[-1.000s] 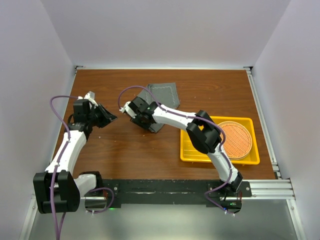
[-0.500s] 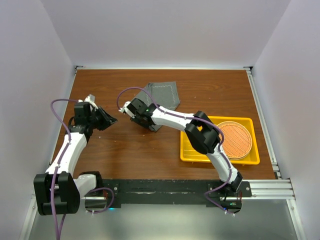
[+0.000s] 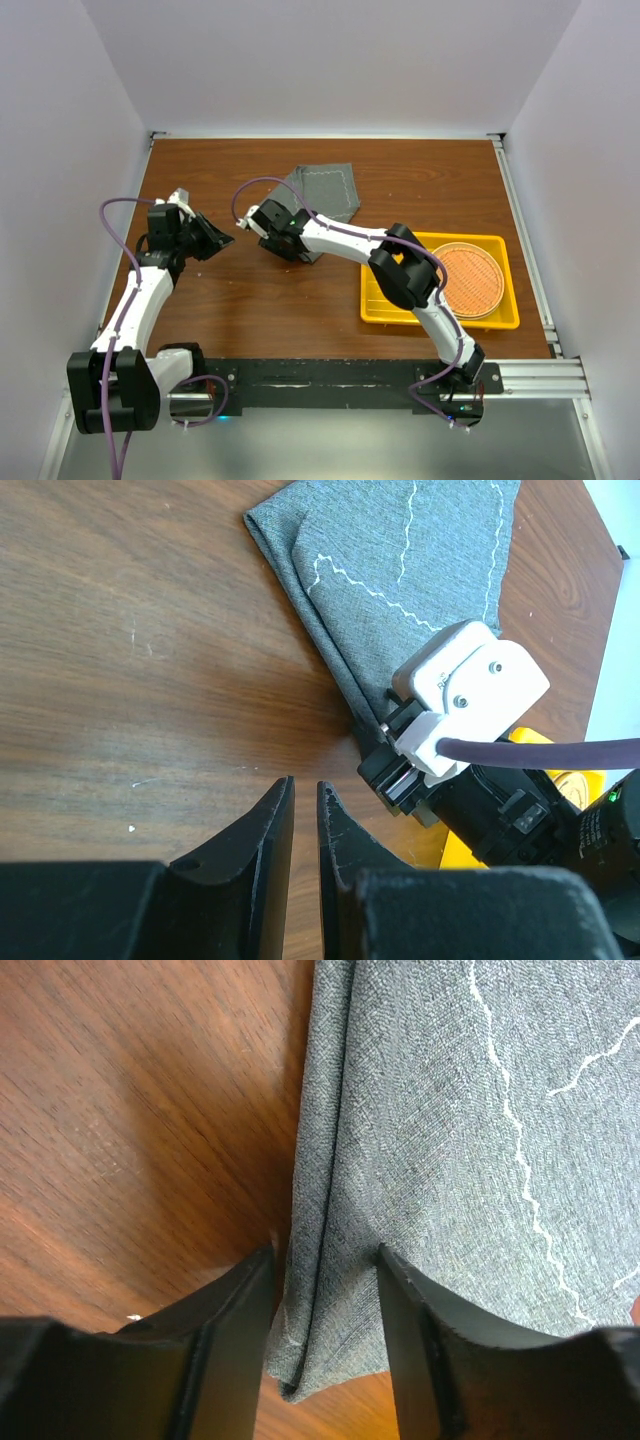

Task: Fold the napkin, place the utensils inside, and roll it up
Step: Roll the napkin with the utensil

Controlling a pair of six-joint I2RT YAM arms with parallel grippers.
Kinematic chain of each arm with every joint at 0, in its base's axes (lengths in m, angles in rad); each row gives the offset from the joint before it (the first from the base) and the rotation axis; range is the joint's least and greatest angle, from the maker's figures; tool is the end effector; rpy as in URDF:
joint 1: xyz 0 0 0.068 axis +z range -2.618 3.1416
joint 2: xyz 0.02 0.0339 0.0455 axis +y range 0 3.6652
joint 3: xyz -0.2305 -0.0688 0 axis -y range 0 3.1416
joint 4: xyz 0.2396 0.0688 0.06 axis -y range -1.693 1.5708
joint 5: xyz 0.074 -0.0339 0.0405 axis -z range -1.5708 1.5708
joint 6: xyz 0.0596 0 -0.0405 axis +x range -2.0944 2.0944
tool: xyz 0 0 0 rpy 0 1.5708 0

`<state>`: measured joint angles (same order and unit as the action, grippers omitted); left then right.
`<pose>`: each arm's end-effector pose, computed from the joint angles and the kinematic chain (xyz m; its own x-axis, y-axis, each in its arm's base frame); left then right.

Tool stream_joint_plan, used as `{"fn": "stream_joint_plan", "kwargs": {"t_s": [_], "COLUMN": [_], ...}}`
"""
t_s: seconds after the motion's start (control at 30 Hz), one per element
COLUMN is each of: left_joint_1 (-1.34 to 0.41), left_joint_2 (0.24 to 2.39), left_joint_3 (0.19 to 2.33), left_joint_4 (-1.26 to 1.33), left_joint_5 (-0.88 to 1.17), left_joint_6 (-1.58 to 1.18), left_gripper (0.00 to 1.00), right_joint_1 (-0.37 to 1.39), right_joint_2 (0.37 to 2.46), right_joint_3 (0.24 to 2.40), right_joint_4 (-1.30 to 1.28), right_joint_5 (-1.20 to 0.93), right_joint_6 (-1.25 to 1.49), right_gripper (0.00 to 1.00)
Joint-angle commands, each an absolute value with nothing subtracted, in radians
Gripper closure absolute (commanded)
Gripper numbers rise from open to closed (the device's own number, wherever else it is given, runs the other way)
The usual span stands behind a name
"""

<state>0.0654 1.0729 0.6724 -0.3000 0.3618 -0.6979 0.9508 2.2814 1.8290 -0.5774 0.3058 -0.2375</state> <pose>0.2540 -0.0045 0.1942 -0.6271 -0.6434 -0.4391 -0.2533 0.7015 -0.6661 0.2932 0.3798 0.1253 -0.3227 -0.8381 -0.4398 -0.7840 0.4970 -0.3720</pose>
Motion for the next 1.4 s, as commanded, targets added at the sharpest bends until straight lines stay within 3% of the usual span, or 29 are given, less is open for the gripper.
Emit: {"fn": "stream_joint_plan", "kwargs": {"t_s": [0.0, 0.53, 0.67, 0.87, 1.13, 1.37], "left_joint_1": [0.074, 0.074, 0.074, 0.074, 0.063, -0.040], "left_joint_2": [1.049, 1.081, 1.097, 1.141, 1.310, 1.491], "left_joint_3": [0.670, 0.684, 0.689, 0.637, 0.516, 0.541], "left_joint_4": [-0.268, -0.282, -0.291, -0.194, 0.136, 0.368], "left_joint_5": [0.353, 0.338, 0.316, 0.389, 0.540, 0.485], "left_joint_6": [-0.707, -0.709, -0.732, -0.819, -1.049, -1.239], "left_gripper": [0.80, 0.79, 0.72, 0.59, 0.55, 0.52], "right_joint_1": [0.954, 0.940, 0.928, 0.914, 0.913, 0.908], "right_joint_2": [2.226, 2.338, 2.368, 2.388, 2.399, 2.375], "right_joint_3": [1.871, 1.822, 1.816, 1.819, 1.842, 1.841], "right_joint_4": [-0.588, -0.532, -0.537, -0.554, -0.577, -0.592], "right_joint_5": [0.325, 0.284, 0.273, 0.253, 0.235, 0.178], "right_joint_6": [-0.244, -0.229, -0.206, -0.170, -0.175, -0.166], "right_gripper": [0.47, 0.48, 0.55, 0.77, 0.92, 1.00]}}
